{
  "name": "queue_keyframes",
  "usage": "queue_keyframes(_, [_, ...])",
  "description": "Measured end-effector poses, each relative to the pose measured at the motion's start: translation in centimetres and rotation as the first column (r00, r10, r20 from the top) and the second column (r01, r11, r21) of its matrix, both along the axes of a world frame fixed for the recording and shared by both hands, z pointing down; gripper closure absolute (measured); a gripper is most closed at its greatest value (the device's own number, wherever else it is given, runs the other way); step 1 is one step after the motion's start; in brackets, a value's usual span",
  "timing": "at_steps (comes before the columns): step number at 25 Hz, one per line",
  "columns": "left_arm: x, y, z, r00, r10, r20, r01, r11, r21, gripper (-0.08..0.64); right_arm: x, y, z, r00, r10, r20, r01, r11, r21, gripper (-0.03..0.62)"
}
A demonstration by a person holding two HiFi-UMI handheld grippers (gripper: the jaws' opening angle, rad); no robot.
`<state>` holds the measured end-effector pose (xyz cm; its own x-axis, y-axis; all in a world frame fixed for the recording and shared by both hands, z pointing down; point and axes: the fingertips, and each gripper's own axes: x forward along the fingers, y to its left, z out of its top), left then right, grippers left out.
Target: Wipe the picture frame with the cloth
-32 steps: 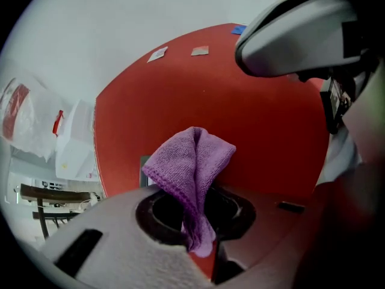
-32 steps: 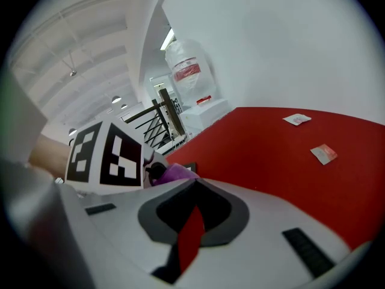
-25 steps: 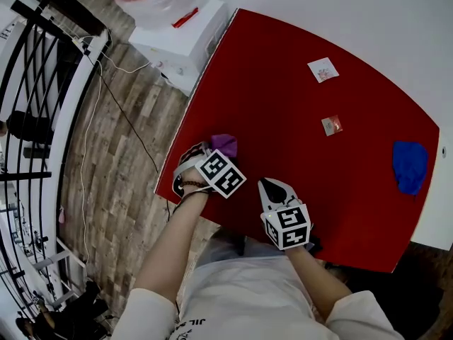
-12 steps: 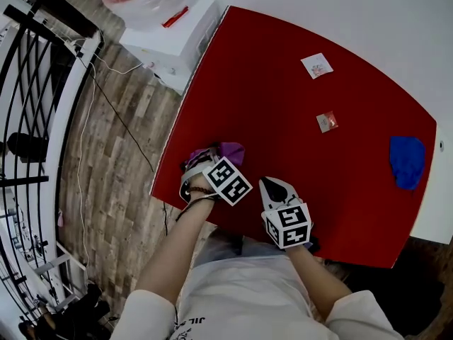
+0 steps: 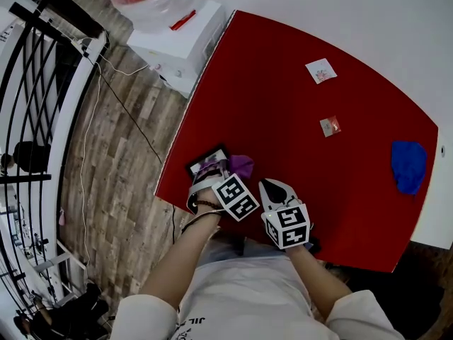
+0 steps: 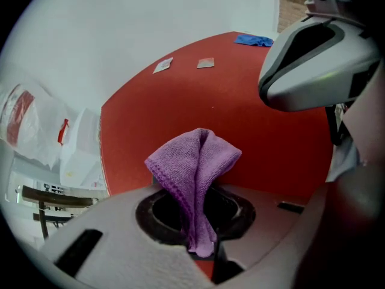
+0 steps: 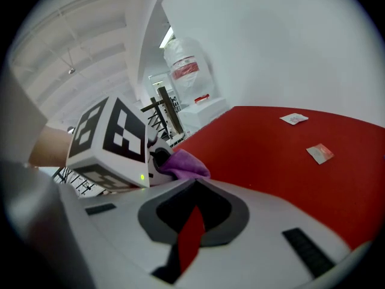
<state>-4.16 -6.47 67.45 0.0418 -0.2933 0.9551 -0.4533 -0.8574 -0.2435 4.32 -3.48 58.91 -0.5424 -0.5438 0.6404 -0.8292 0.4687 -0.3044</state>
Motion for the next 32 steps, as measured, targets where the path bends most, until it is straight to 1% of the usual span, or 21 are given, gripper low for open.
queue_keyframes(2, [-0.5, -0.3, -1.0, 1.0, 0.004, 0.004, -0.004, 1.0, 0.019, 0.497, 0.1, 0.0, 0.0, 1.0, -0.004, -0.005, 0.004, 1.0, 0.002, 0.588])
queue_keyframes(3, [-0.6, -0.2, -1.7, 1.0, 0.001, -0.006, -0.001, 1.0, 0.03, 0.497, 0.1, 0.0, -0.1, 1.0, -0.006, -0.007, 0.006, 1.0, 0.004, 0.588])
queue_keyframes(5, [-0.9, 0.0, -3.3, 0.997, -0.034, -0.073, 0.038, 0.998, 0.054, 0.497, 0.0, -0.1, -0.4, 1.0, -0.014, -0.01, 0.014, 1.0, 0.013, 0.588])
queue_keyframes(6, [-1.1, 0.2, -4.2, 0.99, -0.071, -0.123, 0.08, 0.995, 0.067, 0.497, -0.1, -0.1, -0.7, 1.0, -0.019, -0.013, 0.019, 1.0, 0.018, 0.588])
queue_keyframes(7, [-1.6, 0.4, -5.0, 0.977, -0.119, -0.177, 0.135, 0.988, 0.077, 0.497, -0.2, -0.1, -0.9, 1.0, -0.025, -0.015, 0.026, 0.999, 0.023, 0.588])
queue_keyframes(8, [-2.1, 0.6, -5.9, 0.956, -0.175, -0.235, 0.199, 0.977, 0.082, 0.497, -0.4, -0.1, -1.2, 0.999, -0.032, -0.016, 0.032, 0.999, 0.028, 0.588])
queue_keyframes(9, [-2.7, 0.9, -6.6, 0.927, -0.233, -0.295, 0.268, 0.96, 0.082, 0.497, -0.6, 0.0, -1.4, 0.999, -0.038, -0.018, 0.039, 0.999, 0.032, 0.588])
queue_keyframes(10, [-3.3, 1.3, -7.3, 0.889, -0.289, -0.355, 0.337, 0.938, 0.079, 0.497, -0.7, 0.0, -1.7, 0.999, -0.045, -0.019, 0.046, 0.998, 0.037, 0.588])
queue_keyframes(11, [-3.9, 1.6, -8.1, 0.845, -0.339, -0.413, 0.402, 0.912, 0.075, 0.497, -0.8, 0.1, -1.9, 0.998, -0.052, -0.021, 0.053, 0.998, 0.042, 0.588])
queue_keyframes(13, [-5.1, 2.3, -10.0, 0.747, -0.412, -0.522, 0.522, 0.85, 0.076, 0.497, -1.1, 0.4, -2.5, 0.998, -0.066, -0.024, 0.067, 0.997, 0.049, 0.588])
queue_keyframes(15, [-6.5, 3.1, -12.5, 0.634, -0.463, -0.619, 0.633, 0.771, 0.071, 0.497, -1.4, 0.9, -3.2, 0.996, -0.08, -0.026, 0.081, 0.995, 0.053, 0.588])
queue_keyframes(17, [-7.7, 4.5, -14.6, 0.517, -0.501, -0.694, 0.725, 0.688, 0.043, 0.497, -2.0, 1.4, -4.0, 0.995, -0.094, -0.026, 0.095, 0.994, 0.059, 0.588])
queue_keyframes(18, [-8.2, 5.3, -15.4, 0.468, -0.508, -0.723, 0.756, 0.654, 0.03, 0.497, -2.3, 1.6, -4.4, 0.995, -0.101, -0.027, 0.103, 0.993, 0.063, 0.588])
queue_keyframes(19, [-8.5, 6.2, -16.0, 0.432, -0.508, -0.745, 0.778, 0.628, 0.022, 0.497, -2.7, 1.8, -4.8, 0.994, -0.109, -0.028, 0.11, 0.992, 0.067, 0.588])
queue_keyframes(20, [-8.7, 7.1, -16.6, 0.407, -0.505, -0.761, 0.793, 0.608, 0.02, 0.497, -3.1, 2.0, -5.3, 0.993, -0.117, -0.029, 0.119, 0.99, 0.073, 0.588])
queue_keyframes(23, [-9.6, 9.4, -17.5, 0.356, -0.5, -0.79, 0.833, 0.552, 0.026, 0.497, -4.3, 2.8, -6.6, 0.99, -0.137, -0.018, 0.138, 0.987, 0.083, 0.588])
queue_keyframes(27, [-11.0, 11.0, -18.1, 0.313, -0.489, -0.814, 0.873, 0.486, 0.043, 0.497, -5.4, 4.1, -7.9, 0.99, -0.143, -0.017, 0.144, 0.986, 0.085, 0.588])
queue_keyframes(28, [-11.3, 11.2, -18.2, 0.301, -0.487, -0.82, 0.879, 0.476, 0.04, 0.497, -5.6, 4.4, -8.1, 0.989, -0.145, -0.019, 0.146, 0.986, 0.086, 0.588])
queue_keyframes(29, [-11.4, 11.3, -18.5, 0.295, -0.483, -0.825, 0.882, 0.47, 0.039, 0.497, -5.8, 4.7, -8.3, 0.989, -0.147, -0.022, 0.149, 0.985, 0.088, 0.588])
queue_keyframes(30, [-11.4, 11.4, -18.7, 0.293, -0.476, -0.829, 0.882, 0.469, 0.042, 0.497, -6.0, 4.8, -8.4, 0.988, -0.151, -0.026, 0.153, 0.984, 0.09, 0.588])
queue_keyframes(32, [-11.3, 11.3, -19.3, 0.304, -0.459, -0.835, 0.878, 0.476, 0.058, 0.497, -6.2, 4.8, -8.7, 0.987, -0.157, -0.031, 0.16, 0.982, 0.097, 0.588])
